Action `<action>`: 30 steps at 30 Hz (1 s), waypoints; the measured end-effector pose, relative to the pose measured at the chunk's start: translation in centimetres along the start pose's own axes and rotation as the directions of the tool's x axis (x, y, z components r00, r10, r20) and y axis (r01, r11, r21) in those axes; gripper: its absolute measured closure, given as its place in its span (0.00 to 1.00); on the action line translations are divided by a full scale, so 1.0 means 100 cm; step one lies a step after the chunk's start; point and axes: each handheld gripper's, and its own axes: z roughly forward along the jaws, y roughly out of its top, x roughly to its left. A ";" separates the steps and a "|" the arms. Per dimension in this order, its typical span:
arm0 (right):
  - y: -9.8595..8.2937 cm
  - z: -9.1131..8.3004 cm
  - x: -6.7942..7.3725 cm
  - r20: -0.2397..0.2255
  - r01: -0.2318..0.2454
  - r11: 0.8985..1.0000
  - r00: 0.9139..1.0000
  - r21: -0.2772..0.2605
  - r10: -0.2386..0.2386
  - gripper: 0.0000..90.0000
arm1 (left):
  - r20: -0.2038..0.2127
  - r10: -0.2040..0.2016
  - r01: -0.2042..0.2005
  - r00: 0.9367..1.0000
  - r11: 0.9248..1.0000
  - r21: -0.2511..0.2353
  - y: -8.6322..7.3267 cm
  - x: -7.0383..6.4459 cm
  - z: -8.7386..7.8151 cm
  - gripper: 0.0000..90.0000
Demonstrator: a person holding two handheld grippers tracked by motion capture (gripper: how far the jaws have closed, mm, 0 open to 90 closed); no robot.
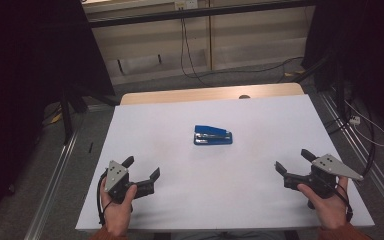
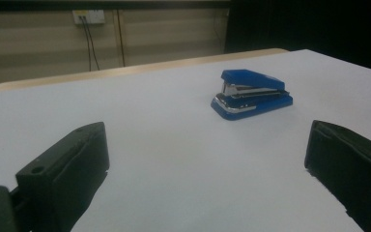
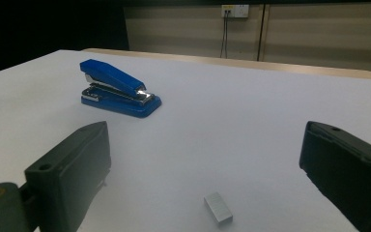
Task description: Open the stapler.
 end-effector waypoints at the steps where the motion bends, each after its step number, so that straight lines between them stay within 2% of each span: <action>1: 0.000 0.000 0.000 0.000 0.000 1.000 1.000 0.000 0.000 0.04 | 0.000 0.000 0.000 1.000 1.000 0.000 0.000 0.000 0.000 0.02; 5: 0.000 0.001 0.000 -0.002 0.001 1.000 1.000 0.007 -0.001 0.04 | -0.003 0.005 -0.005 1.000 1.000 0.016 0.000 0.001 0.001 0.02; 8: -0.003 0.004 0.000 -0.012 0.017 0.999 1.000 0.045 -0.017 0.03 | 0.002 0.005 -0.006 1.000 1.000 0.028 -0.001 0.001 0.002 0.02; 15: -0.003 0.008 0.002 -0.025 0.035 0.998 0.999 0.052 -0.034 0.05 | -0.019 0.008 -0.007 1.000 0.999 0.048 -0.002 0.004 0.002 0.03; 16: -0.004 0.009 0.003 -0.026 0.032 0.998 0.999 0.056 -0.030 0.05 | -0.050 0.017 -0.015 0.999 0.998 0.056 -0.002 0.006 0.001 0.03; 19: -0.004 0.010 0.004 -0.032 0.035 0.998 0.999 0.057 -0.033 0.05 | -0.042 0.001 0.002 0.999 0.998 0.059 -0.002 0.008 0.000 0.04; 23: -0.003 0.012 0.006 -0.045 0.030 0.998 0.999 0.053 -0.028 0.05 | -0.050 0.020 -0.016 0.999 0.997 0.072 -0.003 0.008 0.001 0.05; 26: -0.002 0.012 0.007 -0.065 0.021 0.999 0.998 0.036 -0.019 0.05 | -0.013 0.008 -0.007 1.000 0.996 0.086 -0.002 0.008 0.003 0.06; 30: -0.001 0.016 0.011 -0.091 0.034 0.999 0.995 0.029 -0.031 0.05 | 0.003 0.005 -0.006 1.000 0.996 0.087 0.000 0.008 0.006 0.07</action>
